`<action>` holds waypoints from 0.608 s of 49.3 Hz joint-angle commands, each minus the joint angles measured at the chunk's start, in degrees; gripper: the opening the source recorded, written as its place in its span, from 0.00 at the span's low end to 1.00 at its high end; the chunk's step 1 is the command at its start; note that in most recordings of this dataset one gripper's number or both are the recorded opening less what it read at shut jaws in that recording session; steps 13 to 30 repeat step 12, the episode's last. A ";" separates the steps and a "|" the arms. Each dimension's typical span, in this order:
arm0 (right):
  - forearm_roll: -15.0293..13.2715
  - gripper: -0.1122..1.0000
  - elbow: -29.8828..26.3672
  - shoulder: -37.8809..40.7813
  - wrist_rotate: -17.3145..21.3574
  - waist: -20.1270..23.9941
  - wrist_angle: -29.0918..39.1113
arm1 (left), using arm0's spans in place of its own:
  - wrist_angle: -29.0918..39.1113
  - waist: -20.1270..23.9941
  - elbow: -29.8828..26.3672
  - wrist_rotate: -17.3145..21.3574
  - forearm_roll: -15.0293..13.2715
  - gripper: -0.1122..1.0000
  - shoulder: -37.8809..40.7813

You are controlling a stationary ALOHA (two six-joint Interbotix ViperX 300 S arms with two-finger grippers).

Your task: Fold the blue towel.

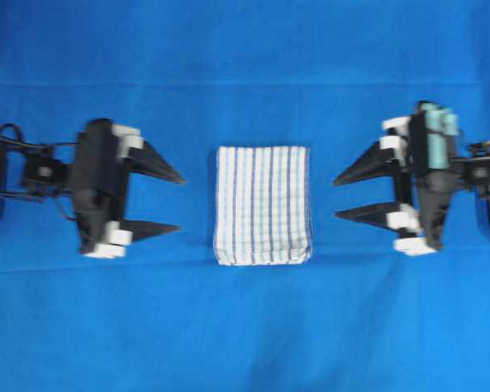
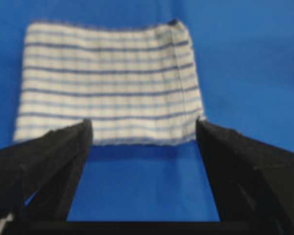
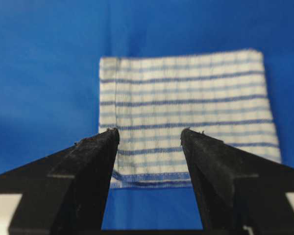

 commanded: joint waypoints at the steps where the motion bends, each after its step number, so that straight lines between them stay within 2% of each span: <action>1: -0.62 0.64 0.97 -5.45 0.00 0.18 -0.62 | -1.67 0.62 2.29 -0.09 0.00 0.82 -4.92; 12: -2.46 0.64 6.42 -17.93 0.00 -0.09 -0.35 | -2.99 0.88 9.32 0.00 0.00 0.81 -18.46; 30: -2.46 0.64 6.42 -17.93 0.00 -0.09 -0.35 | -2.99 0.88 9.32 0.00 0.00 0.81 -18.46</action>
